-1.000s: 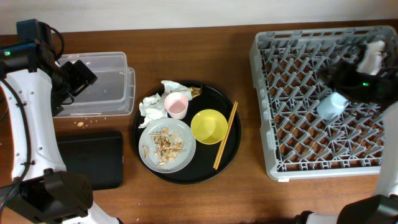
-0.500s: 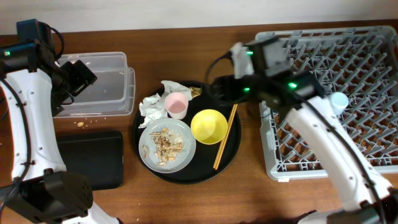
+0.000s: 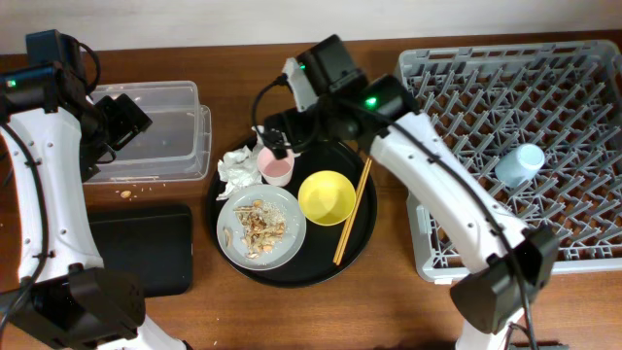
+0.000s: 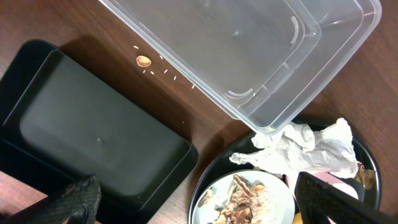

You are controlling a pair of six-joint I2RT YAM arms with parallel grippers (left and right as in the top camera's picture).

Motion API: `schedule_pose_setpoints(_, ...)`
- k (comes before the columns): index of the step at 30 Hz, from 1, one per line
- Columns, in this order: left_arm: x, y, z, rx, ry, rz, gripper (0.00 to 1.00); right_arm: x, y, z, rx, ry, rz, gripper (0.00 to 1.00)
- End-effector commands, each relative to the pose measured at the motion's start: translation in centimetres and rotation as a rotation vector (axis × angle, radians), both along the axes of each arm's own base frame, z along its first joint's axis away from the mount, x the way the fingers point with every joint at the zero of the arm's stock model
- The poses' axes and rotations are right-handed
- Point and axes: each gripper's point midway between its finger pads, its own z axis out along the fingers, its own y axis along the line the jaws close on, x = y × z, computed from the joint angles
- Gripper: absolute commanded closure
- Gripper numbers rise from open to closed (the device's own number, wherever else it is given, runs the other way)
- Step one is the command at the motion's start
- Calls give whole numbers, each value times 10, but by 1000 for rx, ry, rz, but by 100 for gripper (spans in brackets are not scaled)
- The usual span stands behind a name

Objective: Sort waste into correct bins and load items into the dishwasher rack
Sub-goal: 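Move the right gripper over to the pink cup on the tray, then grasp the pink cup with the right gripper and lift it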

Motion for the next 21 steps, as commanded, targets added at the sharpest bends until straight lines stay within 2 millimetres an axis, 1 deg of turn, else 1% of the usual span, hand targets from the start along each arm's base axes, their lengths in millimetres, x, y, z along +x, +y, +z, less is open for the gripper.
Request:
schedule_pose_setpoints(1, -2, 3, 16, 15, -44, 16, 1, 17, 12, -38, -76, 36, -185, 14)
schedule_pose_setpoints(3, -2, 3, 16, 15, -44, 16, 1, 22, 16, -59, -124, 37, -242, 17)
schedule_pose_setpoints(4, -2, 3, 16, 15, -44, 16, 1, 23, 24, -70, -132, 37, -237, 19)
schedule_pose_setpoints(8, -2, 3, 16, 15, -44, 16, 1, 24, 50, -96, -148, 11, -210, 28)
schedule_pose_setpoints(9, -2, 3, 16, 15, -44, 16, 1, 26, 53, -100, -167, -13, -225, 28)
schedule_pose_setpoints(13, -2, 3, 16, 15, -44, 16, 1, 31, 53, -112, -250, -91, -275, 34)
schedule_pose_setpoints(16, -2, 3, 16, 15, -44, 16, 1, 32, 52, -126, -280, -83, -285, 40)
schedule_pose_setpoints(19, -2, 3, 16, 15, -44, 16, 1, 31, 52, -134, -291, -71, -289, 46)
schedule_pose_setpoints(20, -2, 3, 16, 15, -44, 16, 1, 32, 52, -136, -293, -71, -289, 46)
schedule_pose_setpoints(21, -2, 3, 16, 15, -44, 16, 1, 32, 52, -142, -301, -63, -294, 47)
